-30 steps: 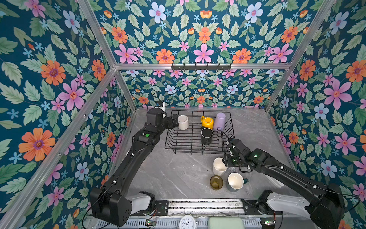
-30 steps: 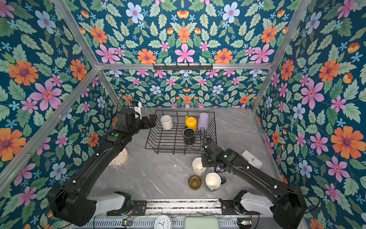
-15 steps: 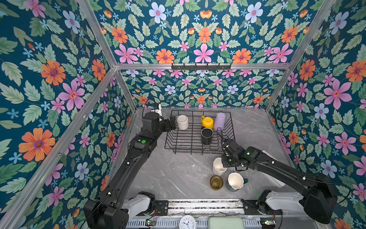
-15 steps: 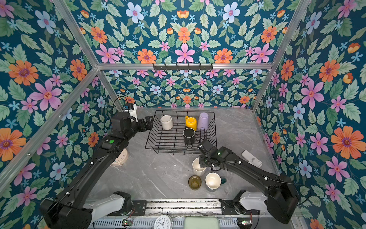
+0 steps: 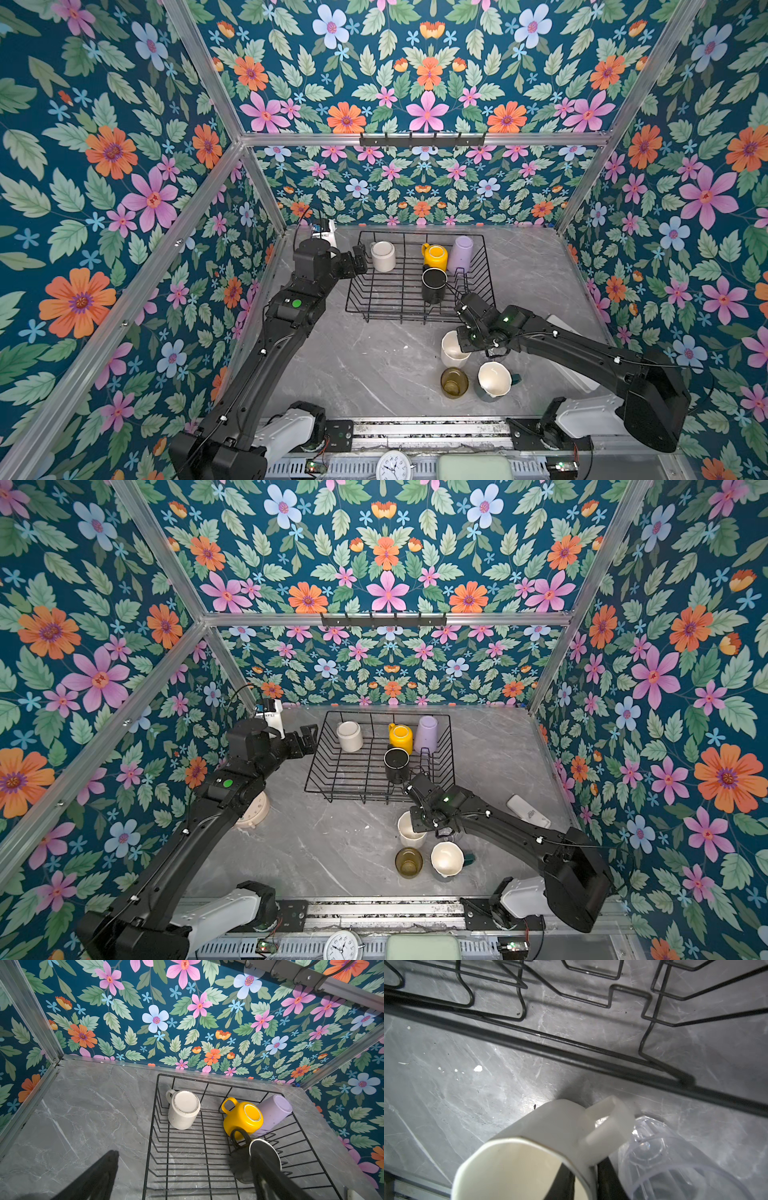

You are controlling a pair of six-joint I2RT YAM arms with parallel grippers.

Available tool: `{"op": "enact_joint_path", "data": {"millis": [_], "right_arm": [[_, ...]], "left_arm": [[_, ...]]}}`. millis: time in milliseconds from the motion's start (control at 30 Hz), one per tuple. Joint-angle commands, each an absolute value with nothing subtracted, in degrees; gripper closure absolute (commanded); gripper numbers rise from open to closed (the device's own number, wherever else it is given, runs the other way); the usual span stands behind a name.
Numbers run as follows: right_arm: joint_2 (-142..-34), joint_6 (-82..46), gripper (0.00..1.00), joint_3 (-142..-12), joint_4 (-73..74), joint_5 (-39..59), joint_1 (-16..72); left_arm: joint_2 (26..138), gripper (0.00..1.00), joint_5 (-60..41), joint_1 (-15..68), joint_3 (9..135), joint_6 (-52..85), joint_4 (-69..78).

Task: Load the cups into the dish rack
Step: 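Lower the right gripper into the gold-rimmed cream mug and close on its rim, then lift the cream mug toward the rack while the left gripper reaches toward it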

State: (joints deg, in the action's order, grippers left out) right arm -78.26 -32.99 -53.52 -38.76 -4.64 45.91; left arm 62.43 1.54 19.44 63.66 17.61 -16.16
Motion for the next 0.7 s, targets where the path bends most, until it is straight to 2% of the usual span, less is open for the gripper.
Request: {"op": "enact_joint_path", "data": {"millis": [0, 200, 667], "right_arm": [[-79.2, -33.9, 0.84, -53.8, -37.0, -4.4, 46.1], [-80.3, -33.5, 0.99, -54.7, -36.3, -4.5, 46.6], [-78.4, -30.0, 1.00, -59.0, -35.0, -3.3, 48.9]], "left_arm": [[62.0, 0.00, 1.6, 19.3, 63.6, 17.0, -16.0], [60.0, 0.00, 3.3, 19.3, 62.2, 18.0, -15.6], [52.5, 0.00, 7.7, 19.3, 55.4, 20.3, -11.0]]}}
